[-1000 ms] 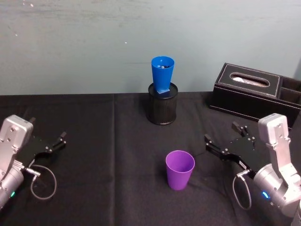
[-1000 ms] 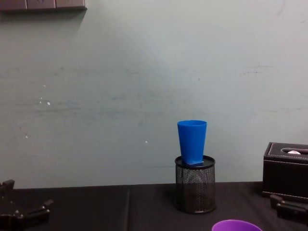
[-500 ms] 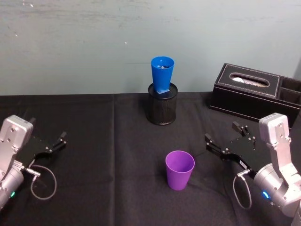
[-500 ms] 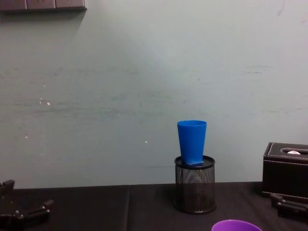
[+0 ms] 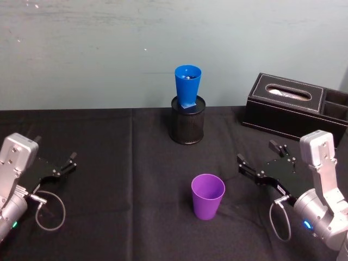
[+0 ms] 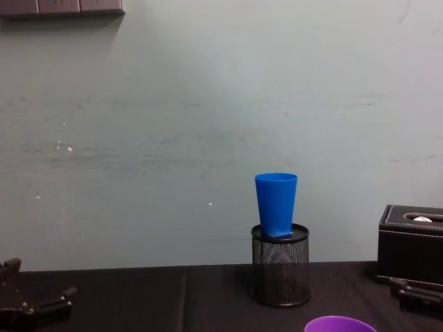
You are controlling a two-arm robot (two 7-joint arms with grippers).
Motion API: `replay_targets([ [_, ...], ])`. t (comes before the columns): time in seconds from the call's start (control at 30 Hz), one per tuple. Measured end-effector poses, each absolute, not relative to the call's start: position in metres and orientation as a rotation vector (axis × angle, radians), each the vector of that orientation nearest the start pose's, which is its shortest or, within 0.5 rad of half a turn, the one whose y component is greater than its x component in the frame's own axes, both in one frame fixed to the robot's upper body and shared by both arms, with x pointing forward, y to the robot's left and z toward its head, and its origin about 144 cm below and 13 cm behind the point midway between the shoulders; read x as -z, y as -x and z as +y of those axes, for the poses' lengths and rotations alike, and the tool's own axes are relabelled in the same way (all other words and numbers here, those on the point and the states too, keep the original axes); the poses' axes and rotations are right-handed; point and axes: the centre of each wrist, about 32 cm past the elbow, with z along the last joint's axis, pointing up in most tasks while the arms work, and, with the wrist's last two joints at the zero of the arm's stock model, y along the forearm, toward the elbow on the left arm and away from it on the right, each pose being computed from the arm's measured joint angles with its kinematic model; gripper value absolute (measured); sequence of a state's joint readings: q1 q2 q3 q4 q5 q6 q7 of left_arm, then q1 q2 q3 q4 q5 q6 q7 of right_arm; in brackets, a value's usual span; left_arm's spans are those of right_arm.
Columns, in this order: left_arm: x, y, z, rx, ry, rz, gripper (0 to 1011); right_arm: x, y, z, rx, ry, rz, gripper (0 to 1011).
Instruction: Pick up one cup with a gripper and tap it against the other cup.
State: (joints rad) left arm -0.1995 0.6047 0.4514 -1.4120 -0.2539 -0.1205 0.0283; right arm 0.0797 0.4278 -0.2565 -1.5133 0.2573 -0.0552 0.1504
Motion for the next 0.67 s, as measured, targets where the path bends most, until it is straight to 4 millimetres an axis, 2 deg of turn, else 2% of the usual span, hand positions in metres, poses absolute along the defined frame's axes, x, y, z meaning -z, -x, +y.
replay_targets([
  [0.67,-1.1398,-0.4886,0.3096,-1.248,-0.304,-0.285,1000,-1.1448,-0.4724,-0.2833,1.197,0.148,-0.119,1000],
])
